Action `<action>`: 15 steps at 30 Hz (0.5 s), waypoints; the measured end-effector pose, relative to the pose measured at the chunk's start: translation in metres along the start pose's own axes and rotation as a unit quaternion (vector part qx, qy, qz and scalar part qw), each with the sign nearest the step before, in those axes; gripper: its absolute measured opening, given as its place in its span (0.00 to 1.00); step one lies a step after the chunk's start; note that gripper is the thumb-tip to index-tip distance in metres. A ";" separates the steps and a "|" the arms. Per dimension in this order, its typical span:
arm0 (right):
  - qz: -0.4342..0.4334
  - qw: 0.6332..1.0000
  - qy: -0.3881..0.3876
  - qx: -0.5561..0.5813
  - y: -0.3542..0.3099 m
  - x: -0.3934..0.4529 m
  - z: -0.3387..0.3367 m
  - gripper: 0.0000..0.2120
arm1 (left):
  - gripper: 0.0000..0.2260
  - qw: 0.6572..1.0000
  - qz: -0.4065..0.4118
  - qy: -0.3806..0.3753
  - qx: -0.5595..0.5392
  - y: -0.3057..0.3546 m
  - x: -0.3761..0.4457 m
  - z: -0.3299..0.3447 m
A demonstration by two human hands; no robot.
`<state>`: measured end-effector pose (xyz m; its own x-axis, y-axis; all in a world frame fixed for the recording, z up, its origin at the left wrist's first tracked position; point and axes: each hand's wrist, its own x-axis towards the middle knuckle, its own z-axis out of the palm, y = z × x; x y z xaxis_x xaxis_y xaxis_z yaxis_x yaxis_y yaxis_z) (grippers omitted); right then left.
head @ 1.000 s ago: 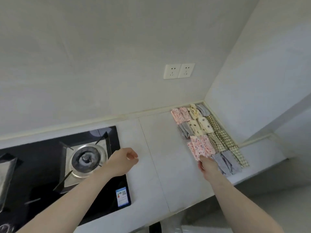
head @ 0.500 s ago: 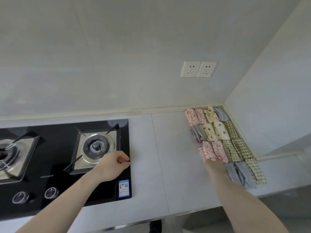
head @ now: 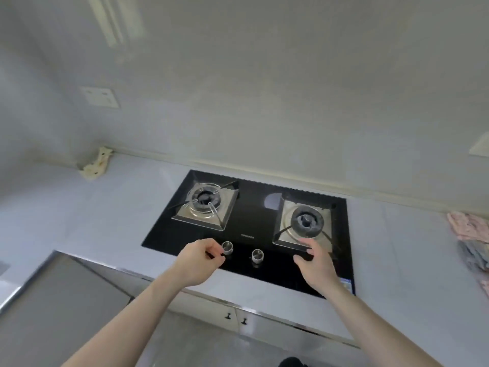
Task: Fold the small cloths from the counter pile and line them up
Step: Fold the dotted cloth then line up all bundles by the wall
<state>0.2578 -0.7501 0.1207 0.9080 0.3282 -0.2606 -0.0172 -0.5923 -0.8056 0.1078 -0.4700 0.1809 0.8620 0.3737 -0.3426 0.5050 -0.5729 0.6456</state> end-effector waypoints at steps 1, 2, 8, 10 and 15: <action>-0.019 0.999 -0.038 -0.013 -0.023 -0.004 0.025 0.21 | 0.04 1.000 -0.015 0.013 -0.008 -0.020 -0.009 -0.017; -0.042 0.997 -0.068 -0.023 -0.046 -0.006 0.050 0.21 | 0.04 0.999 -0.027 0.027 -0.013 -0.038 -0.015 -0.033; -0.142 0.966 -0.206 -0.062 -0.175 0.014 0.165 0.22 | 0.07 0.990 -0.078 0.117 -0.030 -0.128 -0.032 -0.126; -0.175 0.953 -0.232 -0.079 -0.211 0.026 0.200 0.22 | 0.06 0.985 -0.097 0.136 -0.029 -0.158 -0.031 -0.151; -0.208 0.928 -0.291 -0.102 -0.281 0.058 0.287 0.22 | 0.06 0.972 -0.167 0.167 -0.021 -0.230 -0.033 -0.211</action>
<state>0.1950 -0.3535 0.1789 0.4374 0.8662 -0.2417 0.4178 -0.4338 -0.7983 -0.0463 -0.1971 0.1878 0.5849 0.7528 -0.3020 0.7454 -0.3520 0.5662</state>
